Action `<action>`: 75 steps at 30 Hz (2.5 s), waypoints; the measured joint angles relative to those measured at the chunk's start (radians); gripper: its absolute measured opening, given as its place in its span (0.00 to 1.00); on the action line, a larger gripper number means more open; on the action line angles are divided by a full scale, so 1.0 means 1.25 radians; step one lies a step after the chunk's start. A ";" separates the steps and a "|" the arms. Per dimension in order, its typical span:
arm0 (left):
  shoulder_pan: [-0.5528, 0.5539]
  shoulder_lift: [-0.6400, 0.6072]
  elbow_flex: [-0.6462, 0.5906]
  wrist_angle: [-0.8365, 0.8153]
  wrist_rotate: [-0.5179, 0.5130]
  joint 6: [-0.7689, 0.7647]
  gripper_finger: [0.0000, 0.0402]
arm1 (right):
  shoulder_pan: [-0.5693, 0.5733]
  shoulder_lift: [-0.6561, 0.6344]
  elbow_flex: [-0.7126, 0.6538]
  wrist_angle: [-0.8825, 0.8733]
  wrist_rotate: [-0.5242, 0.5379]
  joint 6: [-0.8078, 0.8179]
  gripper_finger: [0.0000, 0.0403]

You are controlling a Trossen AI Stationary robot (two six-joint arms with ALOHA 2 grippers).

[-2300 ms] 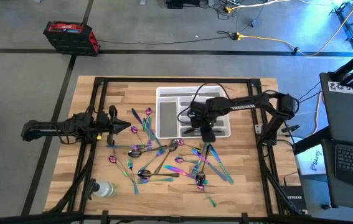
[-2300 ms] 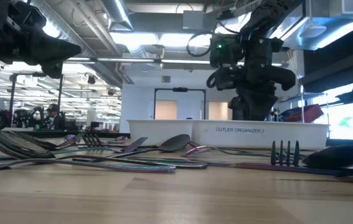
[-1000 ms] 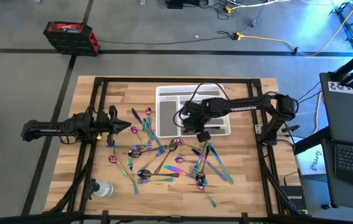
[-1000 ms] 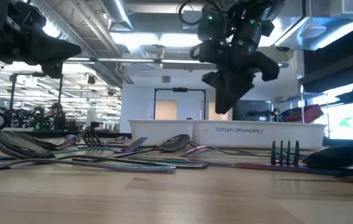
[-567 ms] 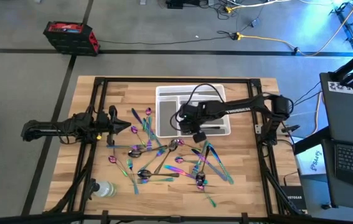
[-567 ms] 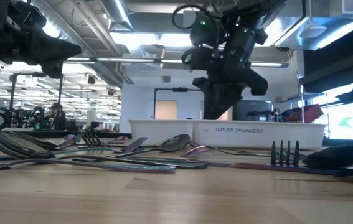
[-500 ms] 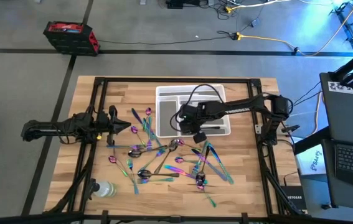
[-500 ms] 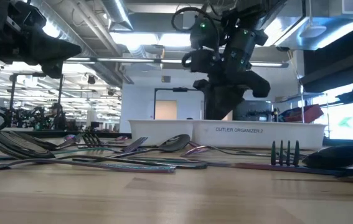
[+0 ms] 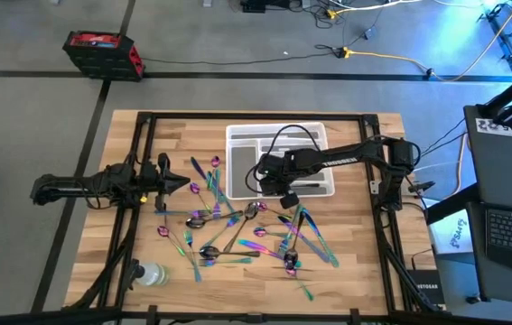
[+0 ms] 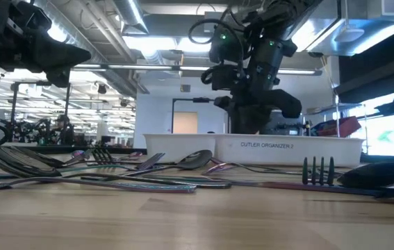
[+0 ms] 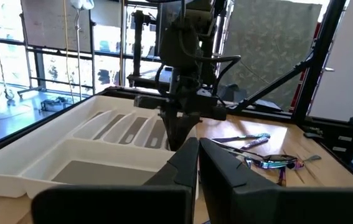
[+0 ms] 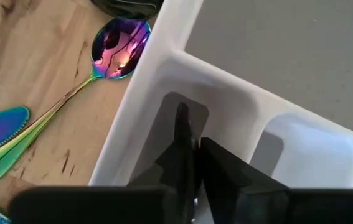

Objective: Sort silverware
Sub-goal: Put the black spoon into the tray organizer

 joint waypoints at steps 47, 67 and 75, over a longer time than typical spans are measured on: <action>0.000 0.000 0.000 0.000 0.000 0.000 0.00 | -0.074 -0.001 0.067 -0.113 -0.194 -0.039 0.11; 0.000 0.000 0.000 0.000 0.000 0.000 0.00 | 0.097 -0.011 0.141 0.082 -0.055 0.485 0.13; 0.000 0.000 0.000 0.000 0.000 0.000 0.00 | 0.163 0.028 0.141 0.293 0.028 1.096 0.13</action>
